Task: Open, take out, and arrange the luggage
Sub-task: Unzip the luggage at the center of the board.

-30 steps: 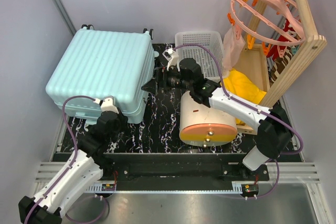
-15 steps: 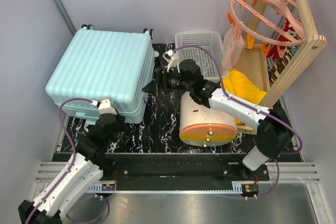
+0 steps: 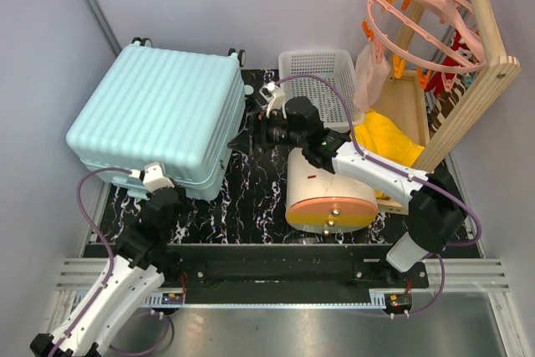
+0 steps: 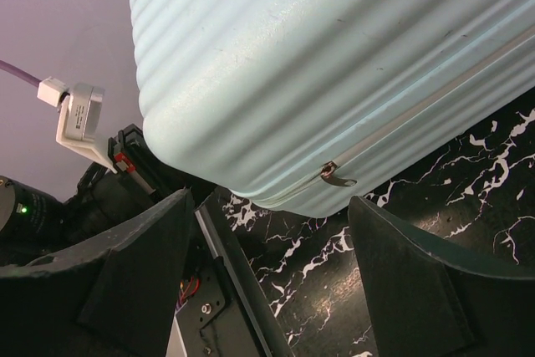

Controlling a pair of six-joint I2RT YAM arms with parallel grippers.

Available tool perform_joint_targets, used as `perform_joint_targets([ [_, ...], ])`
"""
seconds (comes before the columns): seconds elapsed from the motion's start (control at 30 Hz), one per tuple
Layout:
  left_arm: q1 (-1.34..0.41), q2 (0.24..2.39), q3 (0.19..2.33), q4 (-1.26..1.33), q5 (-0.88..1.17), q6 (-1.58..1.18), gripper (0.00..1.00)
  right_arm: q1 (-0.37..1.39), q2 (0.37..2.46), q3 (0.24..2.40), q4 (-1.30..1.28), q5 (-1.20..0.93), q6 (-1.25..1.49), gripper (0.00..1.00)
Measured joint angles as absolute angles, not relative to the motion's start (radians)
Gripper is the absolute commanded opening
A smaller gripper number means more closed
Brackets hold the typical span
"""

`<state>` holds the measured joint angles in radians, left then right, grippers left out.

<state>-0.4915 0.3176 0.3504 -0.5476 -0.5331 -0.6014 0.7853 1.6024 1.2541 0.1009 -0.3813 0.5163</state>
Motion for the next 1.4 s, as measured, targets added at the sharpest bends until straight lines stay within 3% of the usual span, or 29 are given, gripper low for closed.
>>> perform_joint_targets([
  [0.87,-0.493,0.875,0.334,0.127,-0.298,-0.356,0.0,0.767,1.607,1.266,0.044,-0.236,0.461,0.88],
  [1.17,-0.482,0.701,0.342,-0.033,-0.295,-0.419,0.0,0.761,1.614,1.287,0.019,-0.237,0.464,0.87],
  [1.4,-0.416,0.68,0.387,-0.163,-0.267,-0.437,0.0,0.761,1.633,1.299,0.018,-0.248,0.469,0.84],
])
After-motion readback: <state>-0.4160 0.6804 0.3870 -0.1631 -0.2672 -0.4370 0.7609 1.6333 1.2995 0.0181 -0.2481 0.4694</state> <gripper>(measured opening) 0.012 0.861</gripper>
